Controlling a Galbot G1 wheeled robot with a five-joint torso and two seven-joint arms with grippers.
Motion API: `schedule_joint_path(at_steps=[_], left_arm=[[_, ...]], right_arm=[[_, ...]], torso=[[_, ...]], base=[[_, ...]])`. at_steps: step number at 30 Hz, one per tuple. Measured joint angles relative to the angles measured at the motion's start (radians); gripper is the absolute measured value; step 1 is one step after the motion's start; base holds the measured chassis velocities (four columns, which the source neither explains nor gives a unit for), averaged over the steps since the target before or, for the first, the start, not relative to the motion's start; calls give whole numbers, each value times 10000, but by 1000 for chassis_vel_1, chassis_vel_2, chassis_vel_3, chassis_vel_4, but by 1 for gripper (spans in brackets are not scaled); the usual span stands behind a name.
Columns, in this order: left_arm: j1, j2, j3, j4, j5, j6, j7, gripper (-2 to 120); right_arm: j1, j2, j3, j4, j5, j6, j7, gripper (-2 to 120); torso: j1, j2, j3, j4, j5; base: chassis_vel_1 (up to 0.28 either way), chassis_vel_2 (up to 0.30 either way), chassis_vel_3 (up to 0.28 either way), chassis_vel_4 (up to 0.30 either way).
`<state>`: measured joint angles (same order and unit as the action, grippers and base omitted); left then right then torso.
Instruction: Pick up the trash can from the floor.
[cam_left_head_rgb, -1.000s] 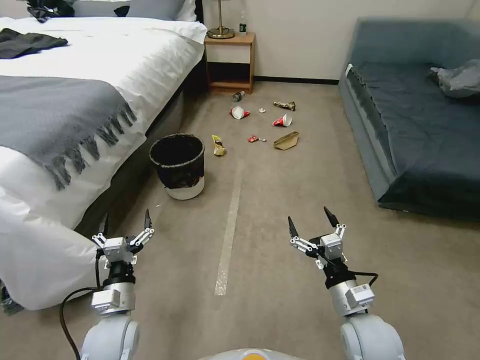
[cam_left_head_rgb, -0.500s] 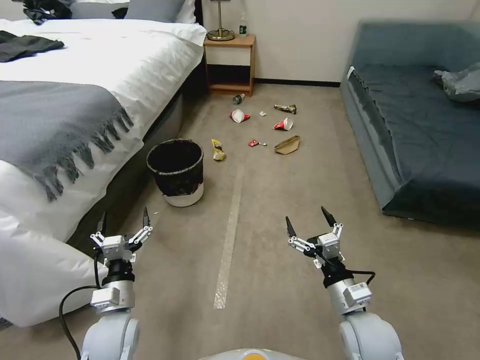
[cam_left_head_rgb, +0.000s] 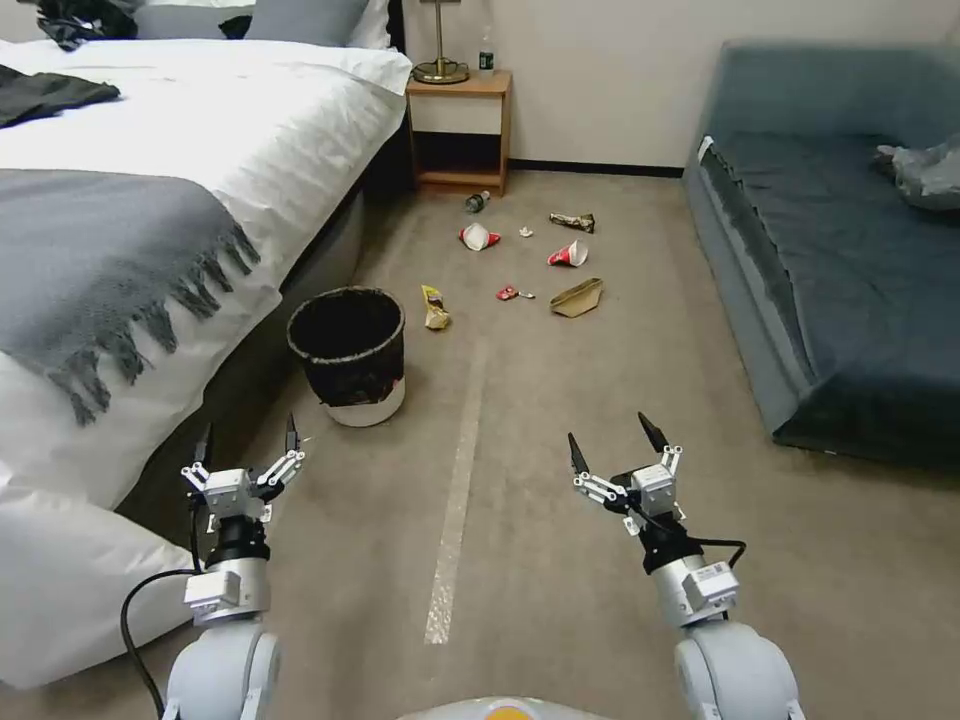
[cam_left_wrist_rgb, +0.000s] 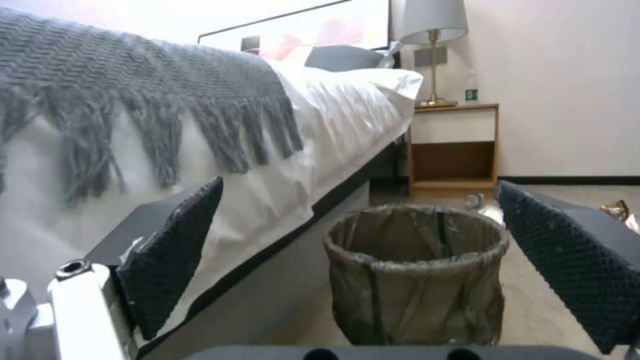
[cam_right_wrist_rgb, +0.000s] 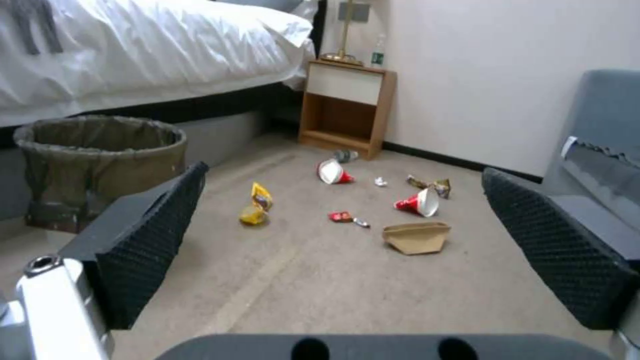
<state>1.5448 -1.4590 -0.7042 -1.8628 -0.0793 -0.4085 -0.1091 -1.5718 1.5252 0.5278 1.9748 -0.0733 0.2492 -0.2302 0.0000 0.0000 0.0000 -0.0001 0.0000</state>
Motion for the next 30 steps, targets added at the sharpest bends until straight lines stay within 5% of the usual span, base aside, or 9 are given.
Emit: schedule_joint_path(at_steps=[30], left_arm=[[38,-81,-17,-103,11,139,-160,100]], right_arm=[[30,-54,-78,-38,2,-2,-210,100]], torso=[[-1,0,0,1,0]], base=[[-65,70,68,-69]])
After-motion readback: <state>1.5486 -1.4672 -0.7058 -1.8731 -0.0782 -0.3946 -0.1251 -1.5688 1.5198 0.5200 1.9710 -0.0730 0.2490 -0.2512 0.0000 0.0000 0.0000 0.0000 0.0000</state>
